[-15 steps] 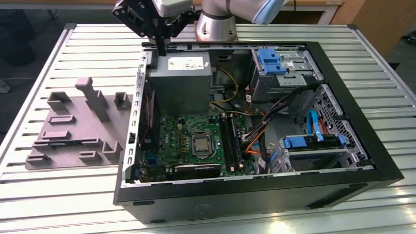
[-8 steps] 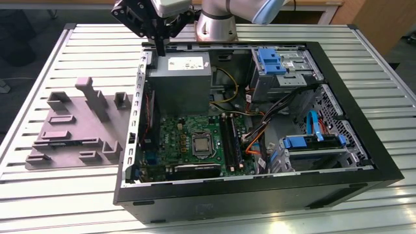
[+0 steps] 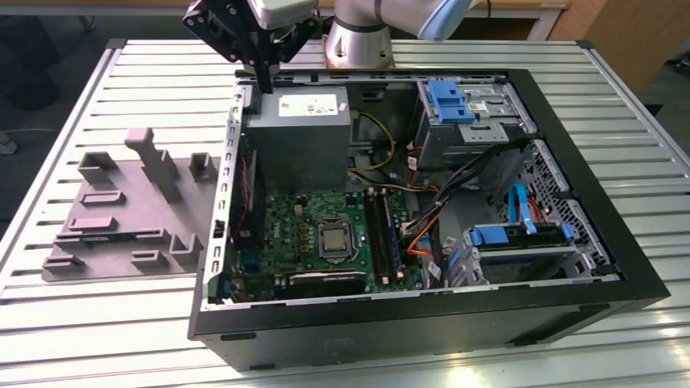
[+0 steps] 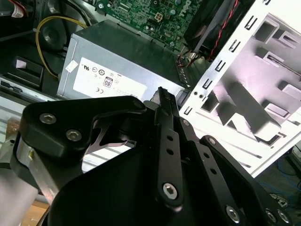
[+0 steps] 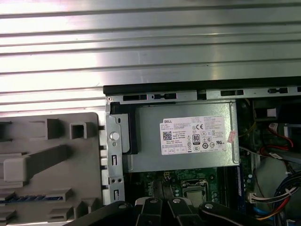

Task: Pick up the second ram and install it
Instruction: 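Reach for the second ram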

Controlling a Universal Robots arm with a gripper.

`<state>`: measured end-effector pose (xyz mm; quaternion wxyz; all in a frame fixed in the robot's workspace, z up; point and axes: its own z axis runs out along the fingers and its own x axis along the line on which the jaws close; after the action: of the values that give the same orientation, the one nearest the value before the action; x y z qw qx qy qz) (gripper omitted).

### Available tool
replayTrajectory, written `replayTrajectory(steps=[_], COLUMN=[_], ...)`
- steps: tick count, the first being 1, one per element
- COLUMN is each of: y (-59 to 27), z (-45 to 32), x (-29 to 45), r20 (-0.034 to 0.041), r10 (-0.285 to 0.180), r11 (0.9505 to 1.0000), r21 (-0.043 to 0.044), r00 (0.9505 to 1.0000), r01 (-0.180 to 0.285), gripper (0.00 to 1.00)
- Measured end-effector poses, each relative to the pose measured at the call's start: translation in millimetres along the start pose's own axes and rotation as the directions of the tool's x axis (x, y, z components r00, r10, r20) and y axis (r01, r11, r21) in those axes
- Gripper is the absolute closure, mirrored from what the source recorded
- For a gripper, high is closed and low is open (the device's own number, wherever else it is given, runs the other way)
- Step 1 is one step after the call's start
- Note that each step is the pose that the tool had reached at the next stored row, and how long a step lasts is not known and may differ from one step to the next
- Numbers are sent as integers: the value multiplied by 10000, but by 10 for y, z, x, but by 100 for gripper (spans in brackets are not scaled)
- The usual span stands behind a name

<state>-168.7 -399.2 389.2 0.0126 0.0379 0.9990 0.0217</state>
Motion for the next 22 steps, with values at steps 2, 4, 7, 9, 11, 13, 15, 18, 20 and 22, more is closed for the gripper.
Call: replayTrajectory(steps=[2,4,7,9,11,13,15,18,20,22], y=[0,-1,-1,-1,-2,-2,-2,-3,-3,-3], z=[1,2,3,3,4,5,6,7,8,9], x=[5,8,15,19,22,25,29,33,36,40], r20=[0,0,0,0,-1,-2,-3,-4,-6,-6], r10=[1,0,0,0,0,0,1,0,1,1], r11=[10000,10000,10000,10000,10000,10000,10000,10000,10000,10000], r21=[0,0,0,0,0,0,0,1,0,0], r00=[10000,10000,10000,10000,10000,10000,10000,10000,10000,10000], r01=[-1,0,0,0,0,0,-1,0,-1,-1], gripper=[89,89,89,89,89,89,89,89,89,89])
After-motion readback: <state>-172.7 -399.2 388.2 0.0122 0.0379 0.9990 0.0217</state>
